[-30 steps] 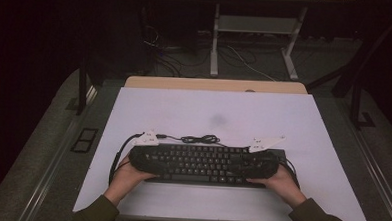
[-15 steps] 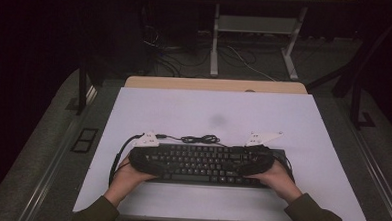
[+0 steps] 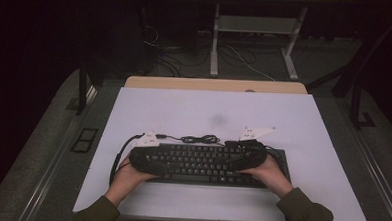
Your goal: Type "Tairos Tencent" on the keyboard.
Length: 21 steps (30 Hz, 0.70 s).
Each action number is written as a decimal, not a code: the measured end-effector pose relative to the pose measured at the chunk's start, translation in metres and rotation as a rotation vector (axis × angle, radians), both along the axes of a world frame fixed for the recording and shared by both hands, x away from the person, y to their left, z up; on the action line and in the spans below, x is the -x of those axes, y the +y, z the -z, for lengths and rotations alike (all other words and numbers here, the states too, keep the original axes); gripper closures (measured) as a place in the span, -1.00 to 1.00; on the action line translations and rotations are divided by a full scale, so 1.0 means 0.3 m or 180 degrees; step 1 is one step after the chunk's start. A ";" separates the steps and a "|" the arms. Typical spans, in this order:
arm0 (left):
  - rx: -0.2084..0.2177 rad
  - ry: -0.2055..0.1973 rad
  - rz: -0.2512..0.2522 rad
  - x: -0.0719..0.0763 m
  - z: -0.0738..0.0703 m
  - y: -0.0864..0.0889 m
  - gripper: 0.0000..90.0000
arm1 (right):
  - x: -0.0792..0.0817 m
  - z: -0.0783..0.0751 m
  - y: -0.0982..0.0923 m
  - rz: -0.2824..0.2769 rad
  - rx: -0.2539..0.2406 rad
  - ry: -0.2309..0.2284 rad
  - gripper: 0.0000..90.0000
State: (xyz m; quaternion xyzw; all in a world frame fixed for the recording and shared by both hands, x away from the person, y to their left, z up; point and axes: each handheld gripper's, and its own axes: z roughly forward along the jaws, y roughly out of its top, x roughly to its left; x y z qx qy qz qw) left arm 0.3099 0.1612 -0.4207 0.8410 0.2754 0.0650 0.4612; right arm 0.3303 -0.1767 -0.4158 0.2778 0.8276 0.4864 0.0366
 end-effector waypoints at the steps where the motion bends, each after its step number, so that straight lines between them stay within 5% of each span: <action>1: 0.0011 0.0004 -0.0003 0.002 -0.001 0.000 -0.45 | -0.001 -0.002 0.002 0.0000 -0.0007 -0.0007 -0.48; 11: 0.0013 0.0006 -0.0013 0.000 -0.009 0.014 -0.20 | 0.000 -0.002 -0.003 -0.0012 -0.0060 0.0009 -0.49; 21: 0.0007 -0.0020 -0.0057 0.008 -0.017 0.042 0.32 | 0.004 -0.009 -0.018 0.0001 -0.0061 -0.0012 -0.49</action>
